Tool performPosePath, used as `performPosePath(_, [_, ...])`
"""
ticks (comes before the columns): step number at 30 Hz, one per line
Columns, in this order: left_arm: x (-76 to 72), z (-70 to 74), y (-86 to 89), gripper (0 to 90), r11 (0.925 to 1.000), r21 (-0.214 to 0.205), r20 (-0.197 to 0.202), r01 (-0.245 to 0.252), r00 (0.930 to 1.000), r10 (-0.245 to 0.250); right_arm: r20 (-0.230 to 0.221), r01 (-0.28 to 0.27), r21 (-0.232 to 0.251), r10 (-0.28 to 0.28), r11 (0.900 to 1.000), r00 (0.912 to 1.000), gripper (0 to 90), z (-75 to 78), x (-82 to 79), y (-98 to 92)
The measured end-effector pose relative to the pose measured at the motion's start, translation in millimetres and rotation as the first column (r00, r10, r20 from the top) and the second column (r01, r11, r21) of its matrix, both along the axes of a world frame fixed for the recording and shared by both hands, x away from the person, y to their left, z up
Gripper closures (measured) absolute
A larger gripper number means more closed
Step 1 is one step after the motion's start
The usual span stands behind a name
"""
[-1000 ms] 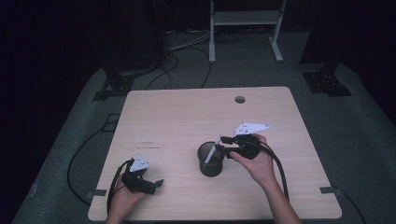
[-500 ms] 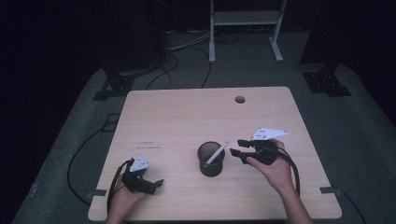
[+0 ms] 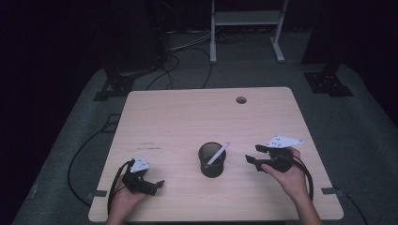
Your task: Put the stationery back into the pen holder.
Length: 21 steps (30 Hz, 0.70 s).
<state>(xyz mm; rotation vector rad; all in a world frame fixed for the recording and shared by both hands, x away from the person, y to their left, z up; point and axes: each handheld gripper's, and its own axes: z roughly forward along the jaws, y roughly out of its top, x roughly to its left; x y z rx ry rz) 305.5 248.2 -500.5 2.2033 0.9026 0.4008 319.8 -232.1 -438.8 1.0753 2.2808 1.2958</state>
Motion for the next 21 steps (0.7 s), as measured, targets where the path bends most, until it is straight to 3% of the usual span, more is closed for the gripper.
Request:
performPosePath(7, [0.0,0.0,0.0,0.0,1.0000,0.000,0.000,0.000,1.0000,0.000,-0.019,0.053,-0.012,-0.053,0.9985,0.9984,33.2,-17.6,-2.6,-19.2])
performPosePath(14, [0.0,0.0,0.0,0.0,1.0000,0.000,0.000,0.000,1.0000,0.000,-0.045,0.091,-0.063,-0.094,0.9939,0.9946,33.2,-37.5,-6.1,-32.4])
performPosePath(21, [0.0,0.0,0.0,0.0,1.0000,0.000,0.000,0.000,1.0000,0.000,-0.055,0.103,-0.055,-0.106,0.9932,0.9929,33.3,-43.1,-7.6,-36.1])
